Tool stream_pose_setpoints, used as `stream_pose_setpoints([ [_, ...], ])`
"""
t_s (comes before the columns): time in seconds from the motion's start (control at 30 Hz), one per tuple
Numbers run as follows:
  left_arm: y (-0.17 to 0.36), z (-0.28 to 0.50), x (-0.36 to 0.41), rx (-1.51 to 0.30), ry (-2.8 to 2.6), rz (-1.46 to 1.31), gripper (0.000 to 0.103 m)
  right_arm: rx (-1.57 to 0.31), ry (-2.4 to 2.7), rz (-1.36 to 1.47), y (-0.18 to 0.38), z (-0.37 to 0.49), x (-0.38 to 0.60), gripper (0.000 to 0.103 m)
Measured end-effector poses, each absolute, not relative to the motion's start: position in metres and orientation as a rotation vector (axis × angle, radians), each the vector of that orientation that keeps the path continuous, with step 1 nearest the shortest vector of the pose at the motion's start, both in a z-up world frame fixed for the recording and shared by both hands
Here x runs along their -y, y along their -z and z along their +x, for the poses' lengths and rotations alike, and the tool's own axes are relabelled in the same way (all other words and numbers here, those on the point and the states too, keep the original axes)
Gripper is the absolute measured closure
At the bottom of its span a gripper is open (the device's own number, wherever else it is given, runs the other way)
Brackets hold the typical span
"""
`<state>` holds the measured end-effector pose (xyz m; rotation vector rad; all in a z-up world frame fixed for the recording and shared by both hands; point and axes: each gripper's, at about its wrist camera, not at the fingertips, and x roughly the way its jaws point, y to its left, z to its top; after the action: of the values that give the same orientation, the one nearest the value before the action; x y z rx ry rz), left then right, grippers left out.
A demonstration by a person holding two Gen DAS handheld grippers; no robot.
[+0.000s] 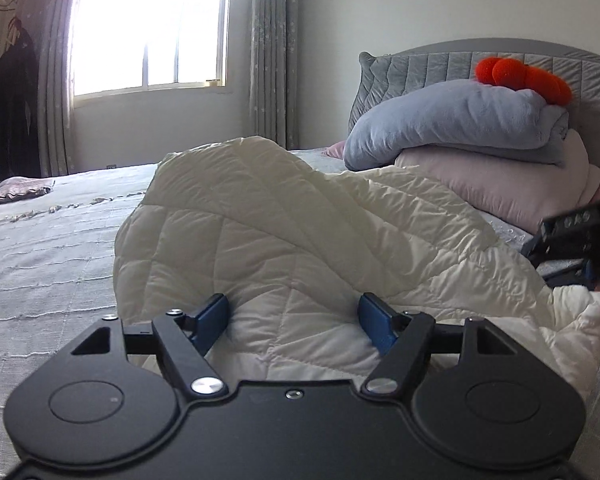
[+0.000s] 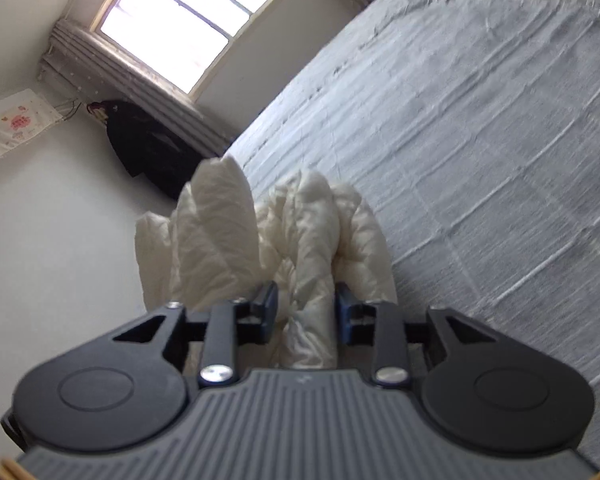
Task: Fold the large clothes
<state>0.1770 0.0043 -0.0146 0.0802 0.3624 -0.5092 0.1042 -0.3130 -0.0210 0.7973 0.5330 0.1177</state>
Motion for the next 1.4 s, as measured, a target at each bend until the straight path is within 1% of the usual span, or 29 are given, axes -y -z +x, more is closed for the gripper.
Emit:
stream_pose_setpoints([
  [0.03,0.015,0.177,-0.003,-0.36,0.507,0.09,0.033,-0.492,-0.075,0.778,0.011,0.096,0.315,0.063],
  [0.13,0.017,0.177,-0.001,-0.36,0.5,0.105,0.033,-0.362,-0.007,0.759,-0.018,0.076,0.31,0.063],
  [0.2,0.018,0.177,0.0,-0.359,0.496,0.113,0.033,-0.284,-0.043,0.712,-0.038,0.074,0.288,0.063],
  [0.27,0.018,0.175,0.001,-0.357,0.494,0.123,0.033,-0.248,-0.078,0.606,-0.055,0.088,0.253,0.063],
  [0.33,0.017,0.174,0.002,-0.359,0.494,0.132,0.033,-0.248,-0.102,0.505,-0.058,0.108,0.221,0.063],
  [0.4,0.016,0.176,0.001,-0.365,0.499,0.136,0.033,-0.255,-0.077,0.413,-0.046,0.131,0.197,0.065],
  [0.47,0.013,0.177,-0.001,-0.373,0.515,0.145,0.033,-0.291,-0.008,0.381,-0.028,0.15,0.192,0.065],
  [0.5,0.01,0.178,-0.003,-0.377,0.531,0.151,0.033,-0.317,0.036,0.382,-0.018,0.157,0.195,0.071],
  [0.53,0.005,0.179,-0.007,-0.378,0.557,0.15,0.033,-0.339,0.071,0.389,-0.01,0.161,0.199,0.08],
  [0.63,-0.016,0.192,-0.027,-0.357,0.607,0.021,0.032,-0.371,0.142,0.423,0.008,0.161,0.213,0.086],
  [0.7,-0.028,0.207,-0.029,-0.338,0.58,-0.009,0.034,-0.38,0.169,0.42,0.01,0.159,0.216,0.086],
  [0.8,-0.034,0.24,-0.011,-0.358,0.518,0.038,0.033,-0.388,0.202,0.381,0.013,0.155,0.214,0.086],
  [0.9,-0.021,0.278,0.008,-0.401,0.412,0.091,0.032,-0.408,0.222,0.372,0.018,0.156,0.216,0.086],
  [1.03,0.004,0.317,0.028,-0.503,0.339,0.134,0.032,-0.436,0.22,0.428,0.032,0.163,0.235,0.086],
  [1.1,0.016,0.327,0.035,-0.527,0.325,0.149,0.032,-0.448,0.216,0.449,0.038,0.166,0.242,0.087],
  [1.23,0.036,0.339,0.031,-0.57,0.317,0.088,0.031,-0.472,0.207,0.474,0.048,0.173,0.249,0.087],
  [1.33,0.038,0.339,0.029,-0.577,0.317,0.085,0.031,-0.485,0.206,0.475,0.05,0.175,0.248,0.087],
  [1.4,0.032,0.33,0.026,-0.547,0.312,0.089,0.031,-0.477,0.214,0.439,0.048,0.173,0.242,0.087],
])
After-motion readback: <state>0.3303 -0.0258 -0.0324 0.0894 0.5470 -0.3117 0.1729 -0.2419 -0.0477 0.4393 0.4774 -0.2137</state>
